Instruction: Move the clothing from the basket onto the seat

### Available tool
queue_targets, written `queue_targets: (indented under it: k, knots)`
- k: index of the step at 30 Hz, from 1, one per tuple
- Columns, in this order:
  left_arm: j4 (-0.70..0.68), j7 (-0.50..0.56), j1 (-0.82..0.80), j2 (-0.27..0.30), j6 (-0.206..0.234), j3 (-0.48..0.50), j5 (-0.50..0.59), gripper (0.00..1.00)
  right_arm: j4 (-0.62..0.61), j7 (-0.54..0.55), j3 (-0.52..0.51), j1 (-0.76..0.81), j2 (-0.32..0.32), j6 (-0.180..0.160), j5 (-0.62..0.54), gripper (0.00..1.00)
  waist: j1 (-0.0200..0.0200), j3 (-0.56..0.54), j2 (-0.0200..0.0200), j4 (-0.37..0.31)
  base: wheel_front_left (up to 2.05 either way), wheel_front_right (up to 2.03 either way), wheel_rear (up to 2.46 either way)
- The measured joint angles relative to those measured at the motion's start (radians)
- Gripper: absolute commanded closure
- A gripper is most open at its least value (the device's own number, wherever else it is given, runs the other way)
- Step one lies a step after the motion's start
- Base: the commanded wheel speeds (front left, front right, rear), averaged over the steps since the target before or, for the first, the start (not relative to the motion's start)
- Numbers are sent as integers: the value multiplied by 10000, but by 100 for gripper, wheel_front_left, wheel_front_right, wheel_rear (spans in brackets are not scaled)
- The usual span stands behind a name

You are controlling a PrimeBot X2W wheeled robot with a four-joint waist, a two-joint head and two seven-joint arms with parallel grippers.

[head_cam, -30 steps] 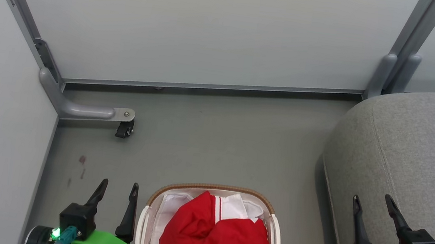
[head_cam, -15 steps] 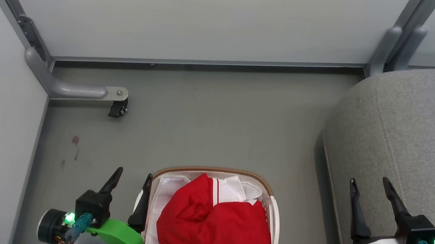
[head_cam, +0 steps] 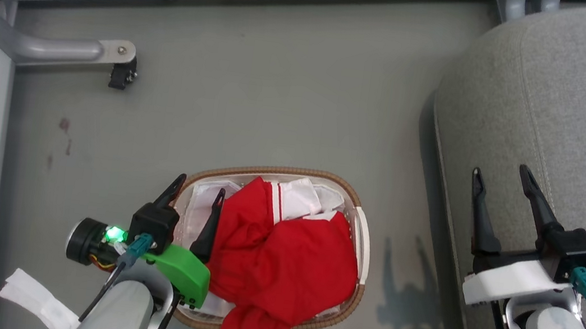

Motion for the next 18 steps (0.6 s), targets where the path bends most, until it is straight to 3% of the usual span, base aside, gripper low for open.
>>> queue_targets:
  k: [18]
  knots:
    - [3369,0,-2575,545,92,-94,431,0,-447,0,872,-1407,-12,0,865,0,1,3135,0,-1207,0,0,0]
